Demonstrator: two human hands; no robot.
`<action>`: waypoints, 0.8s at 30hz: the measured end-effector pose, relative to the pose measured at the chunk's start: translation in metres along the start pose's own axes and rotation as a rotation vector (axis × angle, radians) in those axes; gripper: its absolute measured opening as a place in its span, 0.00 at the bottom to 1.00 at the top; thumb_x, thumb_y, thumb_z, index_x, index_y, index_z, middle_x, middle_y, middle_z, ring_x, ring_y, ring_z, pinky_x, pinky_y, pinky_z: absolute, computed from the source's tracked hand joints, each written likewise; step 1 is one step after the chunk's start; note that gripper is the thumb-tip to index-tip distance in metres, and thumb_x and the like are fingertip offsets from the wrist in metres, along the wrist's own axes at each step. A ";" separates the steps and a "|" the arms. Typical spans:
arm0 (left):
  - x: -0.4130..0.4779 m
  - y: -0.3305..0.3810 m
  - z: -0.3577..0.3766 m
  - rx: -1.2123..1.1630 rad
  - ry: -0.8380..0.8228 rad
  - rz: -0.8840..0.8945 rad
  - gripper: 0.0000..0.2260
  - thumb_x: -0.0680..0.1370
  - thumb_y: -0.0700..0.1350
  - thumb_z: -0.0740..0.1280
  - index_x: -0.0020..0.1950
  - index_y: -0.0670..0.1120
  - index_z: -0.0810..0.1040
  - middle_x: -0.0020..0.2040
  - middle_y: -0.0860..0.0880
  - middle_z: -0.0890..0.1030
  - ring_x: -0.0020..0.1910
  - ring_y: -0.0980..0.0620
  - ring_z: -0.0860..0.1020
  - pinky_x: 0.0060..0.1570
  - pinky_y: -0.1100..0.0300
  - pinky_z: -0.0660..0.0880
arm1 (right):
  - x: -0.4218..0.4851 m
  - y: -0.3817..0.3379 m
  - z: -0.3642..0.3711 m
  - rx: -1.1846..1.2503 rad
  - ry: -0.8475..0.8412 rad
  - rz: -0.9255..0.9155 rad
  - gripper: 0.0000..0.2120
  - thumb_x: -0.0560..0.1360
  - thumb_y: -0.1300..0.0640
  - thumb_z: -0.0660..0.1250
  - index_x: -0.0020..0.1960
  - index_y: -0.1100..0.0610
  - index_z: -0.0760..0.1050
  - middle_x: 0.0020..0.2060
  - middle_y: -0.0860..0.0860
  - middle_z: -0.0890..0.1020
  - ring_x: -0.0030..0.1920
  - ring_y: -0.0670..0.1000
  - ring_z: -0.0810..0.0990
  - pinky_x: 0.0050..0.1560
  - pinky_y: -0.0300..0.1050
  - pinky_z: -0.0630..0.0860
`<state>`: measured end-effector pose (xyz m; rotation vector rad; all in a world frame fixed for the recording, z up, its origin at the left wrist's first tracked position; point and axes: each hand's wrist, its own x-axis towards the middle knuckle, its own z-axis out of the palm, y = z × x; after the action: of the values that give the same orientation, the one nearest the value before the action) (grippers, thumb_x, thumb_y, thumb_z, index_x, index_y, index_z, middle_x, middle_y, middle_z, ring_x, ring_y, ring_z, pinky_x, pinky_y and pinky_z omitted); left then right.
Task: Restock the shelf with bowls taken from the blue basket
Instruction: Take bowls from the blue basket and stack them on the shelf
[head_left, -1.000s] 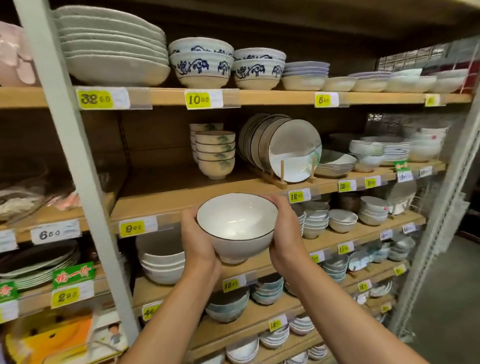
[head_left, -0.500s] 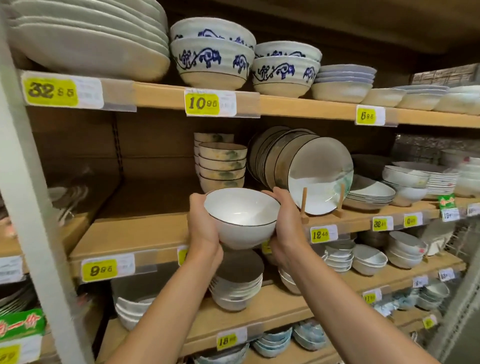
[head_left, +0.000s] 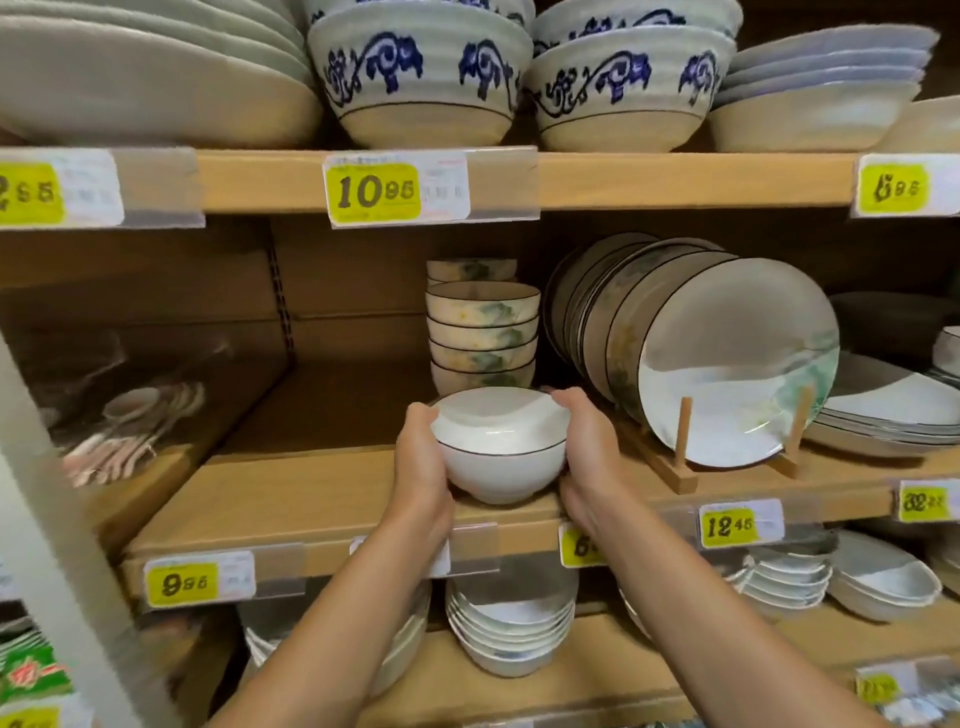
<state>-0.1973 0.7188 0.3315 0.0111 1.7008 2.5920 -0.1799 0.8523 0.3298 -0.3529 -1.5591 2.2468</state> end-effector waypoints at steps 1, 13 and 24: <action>-0.002 0.000 -0.001 0.001 0.019 0.021 0.12 0.76 0.46 0.57 0.44 0.42 0.78 0.41 0.47 0.85 0.44 0.47 0.81 0.42 0.56 0.76 | 0.001 0.001 -0.003 -0.010 -0.038 -0.008 0.11 0.73 0.53 0.62 0.42 0.54 0.82 0.39 0.52 0.86 0.45 0.53 0.83 0.42 0.46 0.77; -0.041 -0.018 0.025 0.111 0.184 0.202 0.25 0.76 0.40 0.62 0.73 0.52 0.65 0.61 0.48 0.78 0.57 0.51 0.77 0.50 0.57 0.75 | 0.030 -0.015 -0.007 0.001 -0.281 0.194 0.09 0.72 0.60 0.63 0.45 0.60 0.81 0.46 0.61 0.84 0.49 0.59 0.82 0.56 0.54 0.76; -0.037 -0.011 0.018 0.150 0.151 0.164 0.21 0.72 0.42 0.60 0.64 0.52 0.73 0.57 0.47 0.80 0.57 0.48 0.77 0.56 0.50 0.76 | 0.034 -0.015 -0.009 0.014 -0.308 0.228 0.07 0.71 0.59 0.65 0.45 0.59 0.81 0.47 0.60 0.85 0.53 0.61 0.82 0.60 0.57 0.75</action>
<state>-0.1595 0.7386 0.3290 -0.0435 2.0247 2.6311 -0.2041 0.8795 0.3408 -0.1947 -1.7279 2.5860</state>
